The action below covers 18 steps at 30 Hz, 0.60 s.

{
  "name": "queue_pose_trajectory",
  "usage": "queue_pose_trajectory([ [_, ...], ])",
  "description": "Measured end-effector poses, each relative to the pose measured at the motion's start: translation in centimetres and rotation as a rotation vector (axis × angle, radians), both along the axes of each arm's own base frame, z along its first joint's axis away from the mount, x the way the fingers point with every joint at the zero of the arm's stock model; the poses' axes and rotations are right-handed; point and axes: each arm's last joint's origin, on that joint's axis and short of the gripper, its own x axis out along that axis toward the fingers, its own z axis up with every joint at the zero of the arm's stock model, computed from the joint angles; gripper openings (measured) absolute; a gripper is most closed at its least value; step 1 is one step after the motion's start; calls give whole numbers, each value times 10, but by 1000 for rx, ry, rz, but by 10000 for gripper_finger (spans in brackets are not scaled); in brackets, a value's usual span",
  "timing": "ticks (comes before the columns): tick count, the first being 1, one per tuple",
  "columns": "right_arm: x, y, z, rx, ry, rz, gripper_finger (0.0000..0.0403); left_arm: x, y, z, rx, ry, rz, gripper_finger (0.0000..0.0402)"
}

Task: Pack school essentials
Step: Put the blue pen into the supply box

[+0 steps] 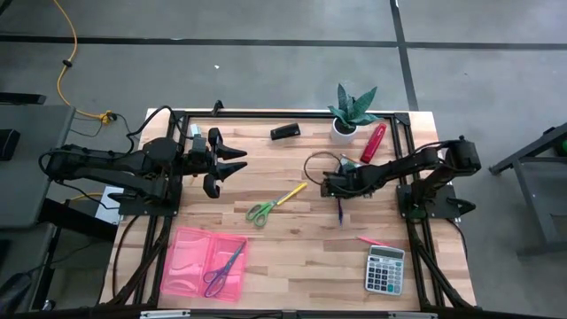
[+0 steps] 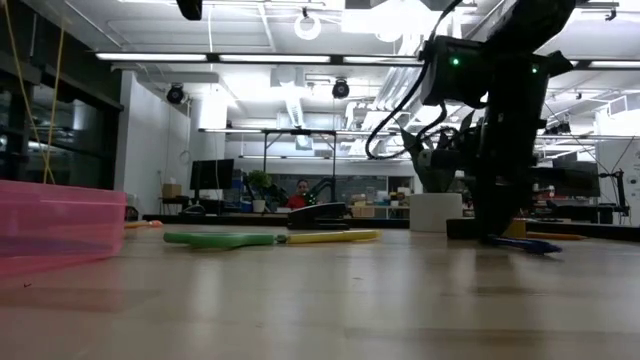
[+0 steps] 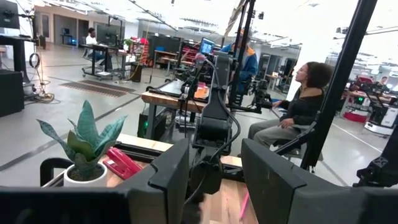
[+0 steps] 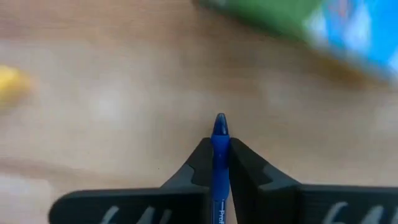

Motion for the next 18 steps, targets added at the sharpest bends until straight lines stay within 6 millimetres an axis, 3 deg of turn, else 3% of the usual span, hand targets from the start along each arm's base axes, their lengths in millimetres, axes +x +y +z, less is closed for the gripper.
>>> queue_pose_trajectory([
  [5, 5, -9, 25, -109, -154, 80, 4, 0, 1, 0, -2, -1, 21, 136],
  [18, 35, -24, 119, -573, -853, 737, 1, 0, 1, -1, -4, 12, 33, 136],
])
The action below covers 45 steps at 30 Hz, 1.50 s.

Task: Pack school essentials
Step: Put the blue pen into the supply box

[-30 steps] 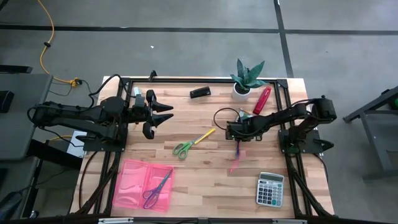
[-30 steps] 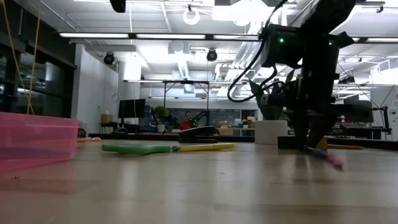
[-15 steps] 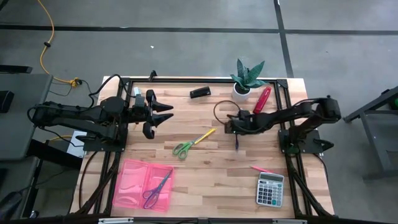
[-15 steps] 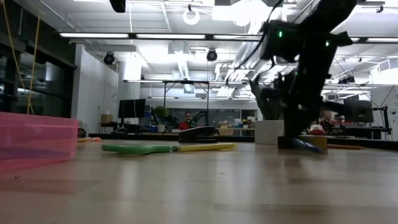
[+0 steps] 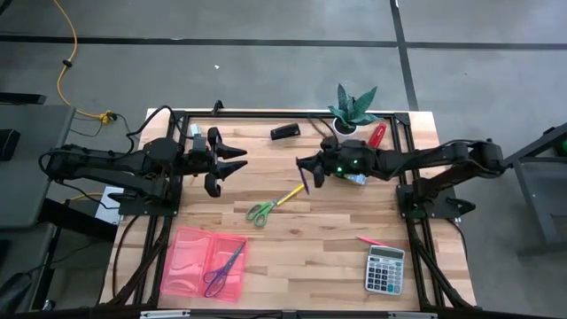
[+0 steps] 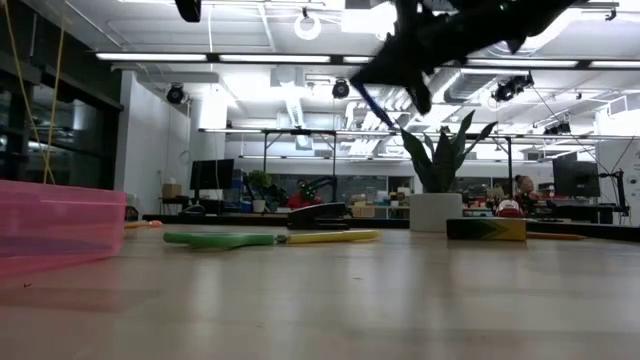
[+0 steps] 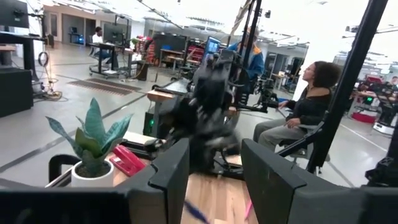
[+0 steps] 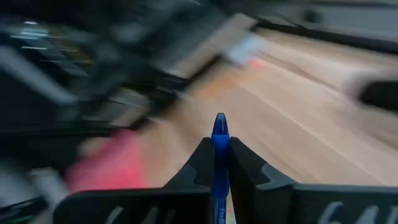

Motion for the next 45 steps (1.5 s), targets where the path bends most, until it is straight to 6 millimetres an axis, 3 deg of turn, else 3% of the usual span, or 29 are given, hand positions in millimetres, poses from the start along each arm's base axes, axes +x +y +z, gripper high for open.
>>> queue_pose_trajectory([
  [8, -14, -1, 45, -249, -278, 111, 1, 2, 0, -2, -25, 8, 6, 136],
  [15, -30, 3, 64, -371, -348, 169, 1, 11, 1, -9, -43, 39, 5, 136],
  [31, -28, 3, 63, -383, -341, 157, 0, 22, 1, -16, -82, 61, -21, 138],
  [40, -5, 6, 52, -359, -435, 160, 0, 61, 5, -38, -134, 98, 0, 209],
  [45, 2, 13, 46, -356, -444, 143, 0, 87, 8, -37, -140, 101, 5, 244],
])
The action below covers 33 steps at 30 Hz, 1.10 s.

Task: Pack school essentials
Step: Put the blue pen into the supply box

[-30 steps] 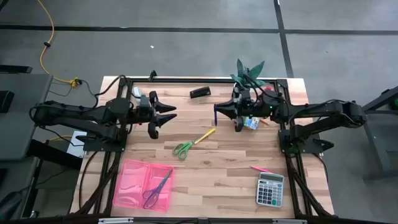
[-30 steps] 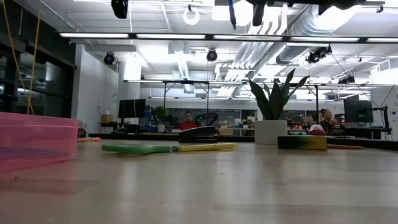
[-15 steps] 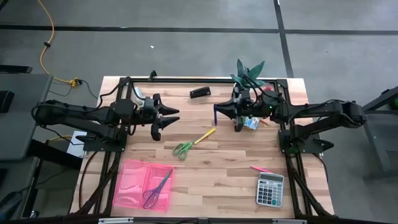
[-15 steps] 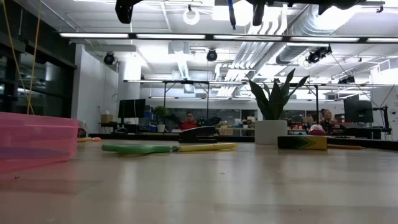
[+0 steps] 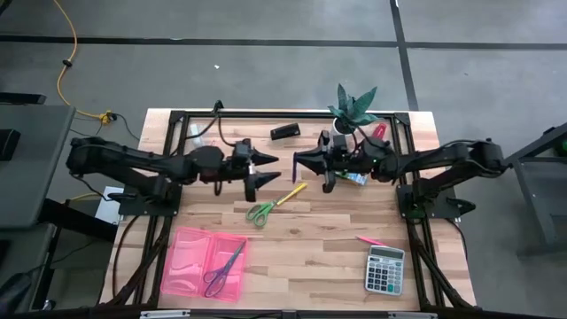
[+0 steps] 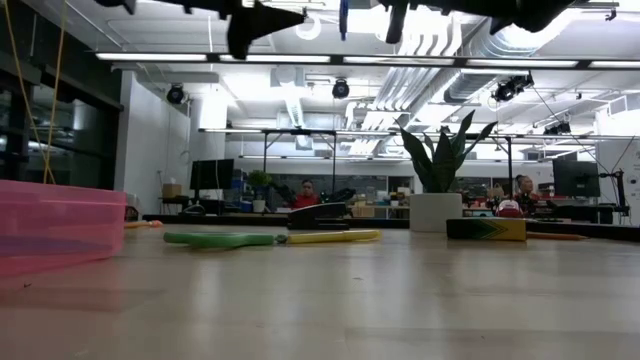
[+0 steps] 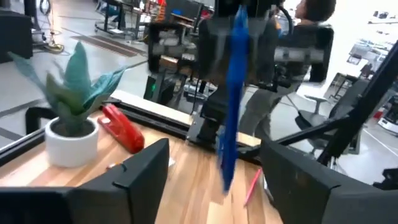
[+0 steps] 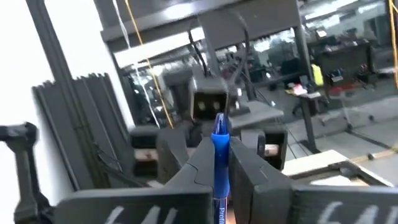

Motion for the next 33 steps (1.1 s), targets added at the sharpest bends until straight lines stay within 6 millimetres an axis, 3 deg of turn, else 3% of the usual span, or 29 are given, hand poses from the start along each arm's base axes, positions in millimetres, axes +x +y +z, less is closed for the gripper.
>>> queue_pose_trajectory([
  [10, 1, 1, 1, 11, -27, -17, 0, 44, 2, 2, -24, 23, -57, 255],
  [20, 0, 2, 2, 20, -35, -9, 0, 60, 4, -3, -25, 46, -23, 248],
  [25, 0, 1, 2, 13, -35, -10, 0, 60, 4, -2, -5, 49, -25, 193],
  [33, 0, 2, 2, 13, -34, -10, 0, 52, 4, 9, 62, 39, -10, 54],
])
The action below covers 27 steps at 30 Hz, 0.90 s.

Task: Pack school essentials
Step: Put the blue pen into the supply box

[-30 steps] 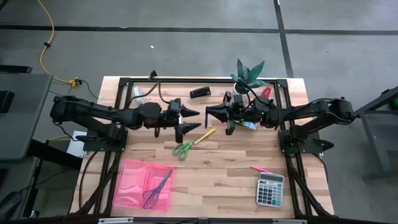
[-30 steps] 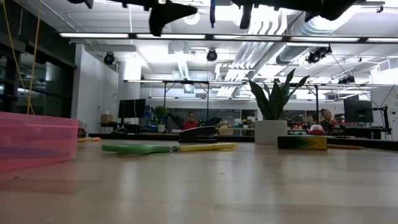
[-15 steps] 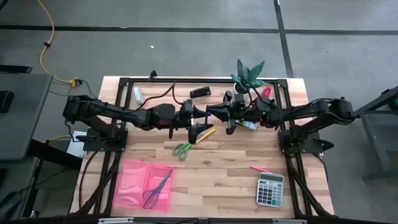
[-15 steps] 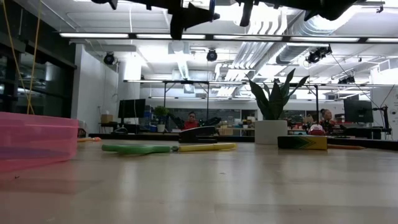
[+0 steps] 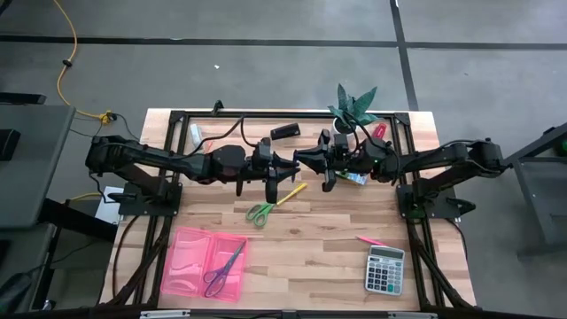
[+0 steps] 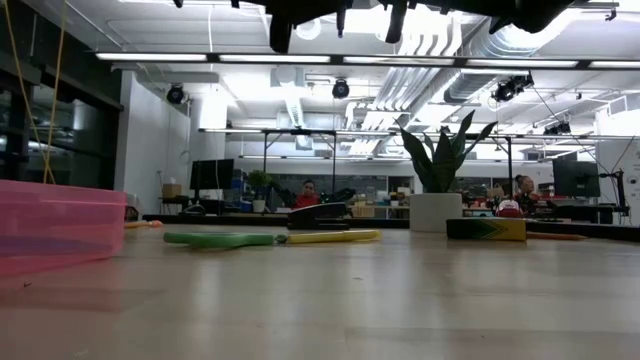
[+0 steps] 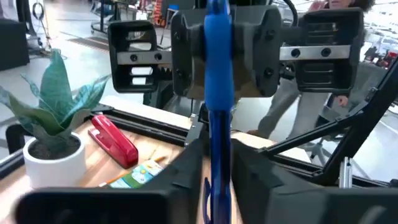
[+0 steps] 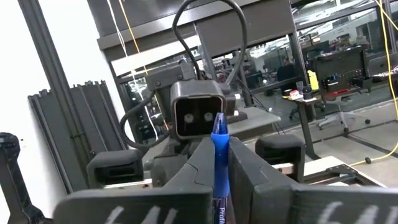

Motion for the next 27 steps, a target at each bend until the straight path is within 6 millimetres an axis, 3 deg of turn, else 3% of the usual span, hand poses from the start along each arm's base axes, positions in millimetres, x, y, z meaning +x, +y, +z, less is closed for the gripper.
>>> queue_pose_trajectory([
  [4, 0, 0, 0, -2, -1, 4, 0, 0, 0, 1, 2, -1, -14, 12],
  [9, 0, 0, 0, 29, 1, 12, 12, -1, 0, 0, 16, 16, -14, 16],
  [13, -4, -1, 2, 36, 25, 8, 50, -13, 2, 5, 50, 88, 16, 11],
  [18, -22, -5, 8, 27, 144, -30, 119, -47, 4, 21, 101, 195, 68, 11],
  [23, -41, -4, 16, 16, 203, -34, 162, -91, 0, 35, 126, 105, 120, 11],
  [27, -48, -3, 16, 26, 245, -32, 171, -122, -6, 25, 95, -15, 122, 11],
])
